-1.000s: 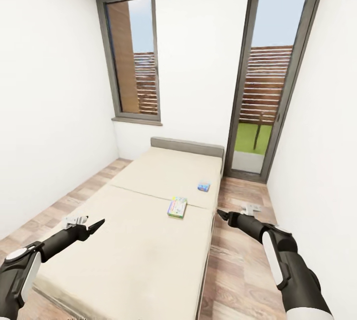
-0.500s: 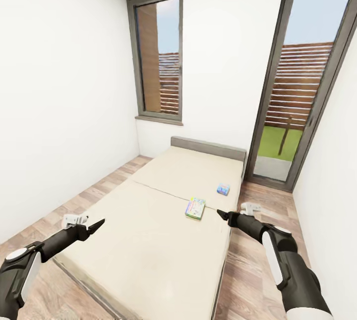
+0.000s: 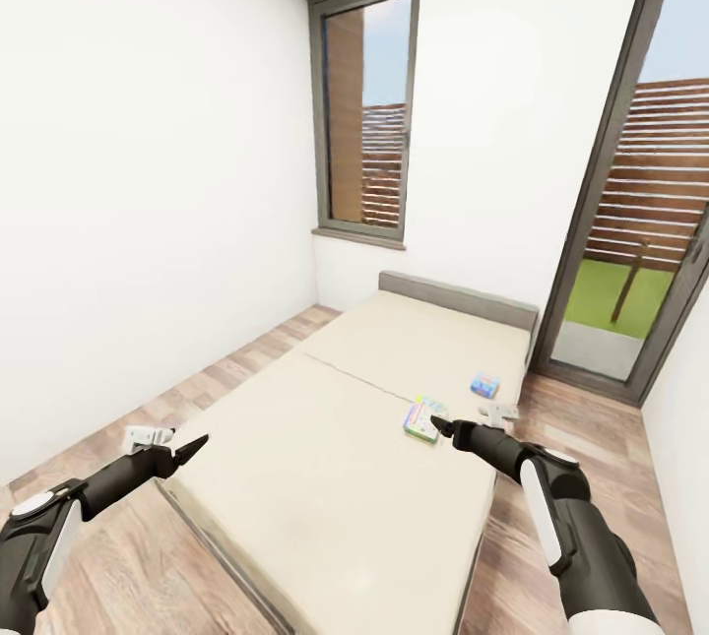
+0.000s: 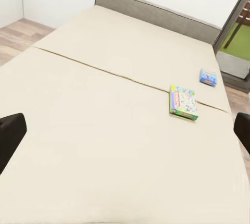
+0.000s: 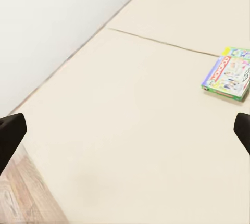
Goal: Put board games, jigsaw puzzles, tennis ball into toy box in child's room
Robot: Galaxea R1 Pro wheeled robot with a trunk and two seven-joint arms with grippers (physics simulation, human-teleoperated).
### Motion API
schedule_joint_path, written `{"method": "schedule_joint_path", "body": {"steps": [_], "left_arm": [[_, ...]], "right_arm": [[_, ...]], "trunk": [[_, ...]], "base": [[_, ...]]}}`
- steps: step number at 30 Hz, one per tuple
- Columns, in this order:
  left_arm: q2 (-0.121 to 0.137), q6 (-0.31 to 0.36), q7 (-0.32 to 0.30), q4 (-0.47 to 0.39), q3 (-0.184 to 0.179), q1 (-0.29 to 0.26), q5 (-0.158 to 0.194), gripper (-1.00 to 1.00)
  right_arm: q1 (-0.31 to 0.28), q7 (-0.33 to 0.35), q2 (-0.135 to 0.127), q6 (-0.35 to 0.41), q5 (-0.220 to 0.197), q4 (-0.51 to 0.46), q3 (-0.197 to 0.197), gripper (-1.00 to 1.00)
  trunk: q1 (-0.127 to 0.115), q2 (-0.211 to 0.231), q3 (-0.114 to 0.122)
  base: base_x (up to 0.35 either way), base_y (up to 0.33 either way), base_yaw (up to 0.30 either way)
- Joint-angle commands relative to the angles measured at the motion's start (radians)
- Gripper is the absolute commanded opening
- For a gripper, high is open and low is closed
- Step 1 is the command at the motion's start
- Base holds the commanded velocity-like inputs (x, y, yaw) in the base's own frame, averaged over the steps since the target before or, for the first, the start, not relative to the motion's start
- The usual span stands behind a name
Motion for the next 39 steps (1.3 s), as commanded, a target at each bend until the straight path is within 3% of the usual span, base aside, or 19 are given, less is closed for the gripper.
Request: {"method": "schedule_joint_path", "body": {"steps": [1, 12, 34, 39], "left_arm": [[0.0, 0.01, -0.005, 0.0, 0.001, -0.001, 0.004, 1.0], [0.0, 0.01, -0.005, 0.0, 0.001, -0.001, 0.005, 1.0], [0.0, 0.01, -0.005, 0.0, 0.001, -0.001, 0.005, 1.0], [0.0, 0.01, -0.005, 0.0, 0.001, -0.001, 0.005, 1.0]], "right_arm": [[0.0, 0.001, 0.001, 0.008, -0.009, -0.001, -0.003, 1.0], [0.0, 0.001, 0.001, 0.008, -0.009, -0.001, -0.002, 1.0], [0.0, 0.001, 0.001, 0.008, -0.009, -0.001, -0.002, 1.0], [0.0, 0.001, 0.001, 0.008, -0.009, -0.001, -0.002, 1.0]], "trunk": [[0.0, -0.001, -0.001], [0.0, -0.001, -0.001], [0.0, -0.001, -0.001], [0.0, -0.001, -0.001]], "base": [[0.0, -0.06, 0.292], [0.0, -0.183, 0.292], [0.0, -0.014, 0.29], [-0.039, -0.157, 0.095]]}}
